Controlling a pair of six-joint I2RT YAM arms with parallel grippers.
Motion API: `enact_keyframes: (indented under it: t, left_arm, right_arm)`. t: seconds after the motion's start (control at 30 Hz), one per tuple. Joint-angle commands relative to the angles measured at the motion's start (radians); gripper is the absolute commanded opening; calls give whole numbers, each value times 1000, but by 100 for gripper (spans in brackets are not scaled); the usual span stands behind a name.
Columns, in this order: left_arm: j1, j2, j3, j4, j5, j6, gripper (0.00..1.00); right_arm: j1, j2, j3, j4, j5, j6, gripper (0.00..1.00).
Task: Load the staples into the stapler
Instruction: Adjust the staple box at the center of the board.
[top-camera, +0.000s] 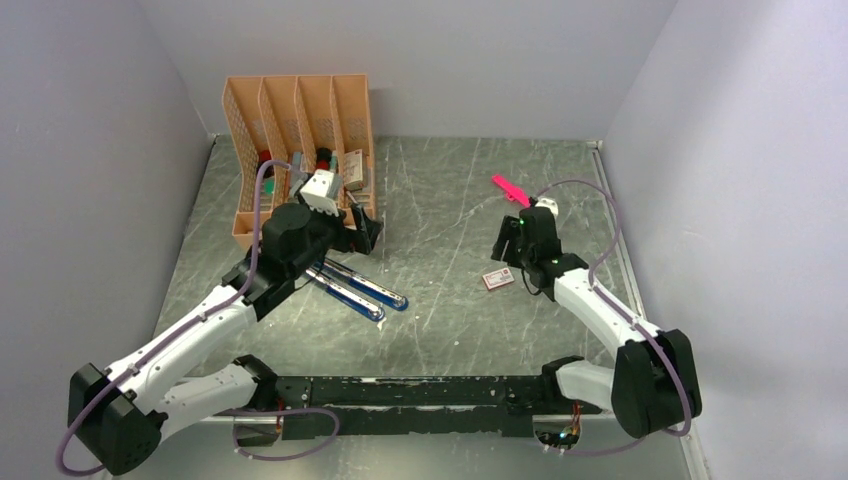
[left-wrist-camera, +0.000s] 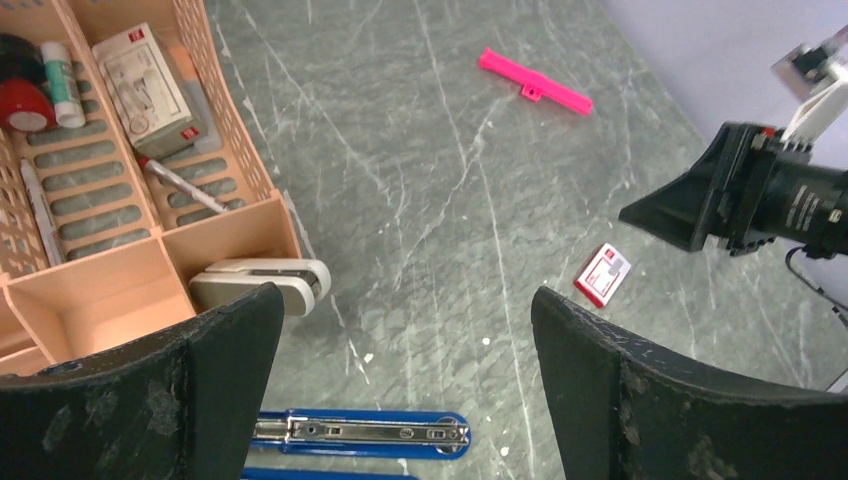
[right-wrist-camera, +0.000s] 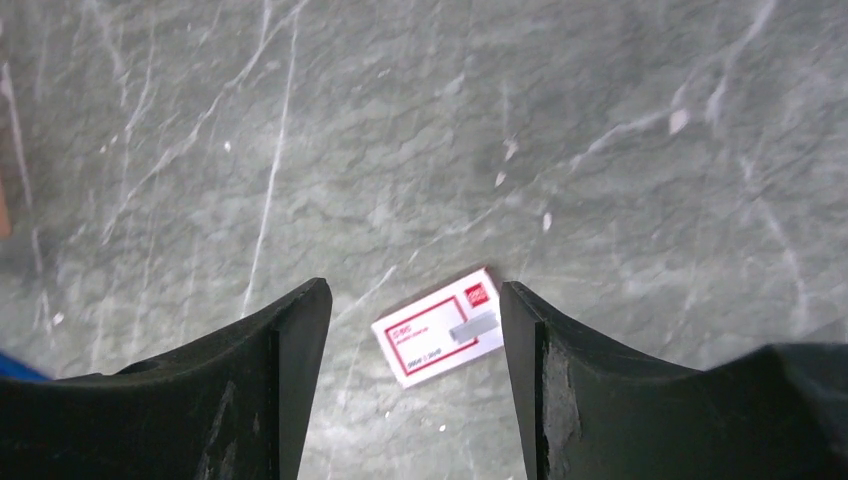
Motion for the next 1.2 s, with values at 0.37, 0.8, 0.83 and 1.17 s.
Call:
enact_keyframes:
  t: [0.37,0.8,0.83,1.17]
  left_arm:
    - [6,-27,4,23,-20,-19,97]
    - [5,-10,9,25,-27,-66,97]
    - [5,-7,11,22,-31,-76,97]
    - [5,26,35,-3,-40,-109,96]
  right_arm:
    - [0,-24,-167,6,-316,134,68]
    - [30,120,-193,230,-319,233,68]
    - [32,137,-190,247,-314,236,68]
    - [35,273,-70,295,-377,123,68]
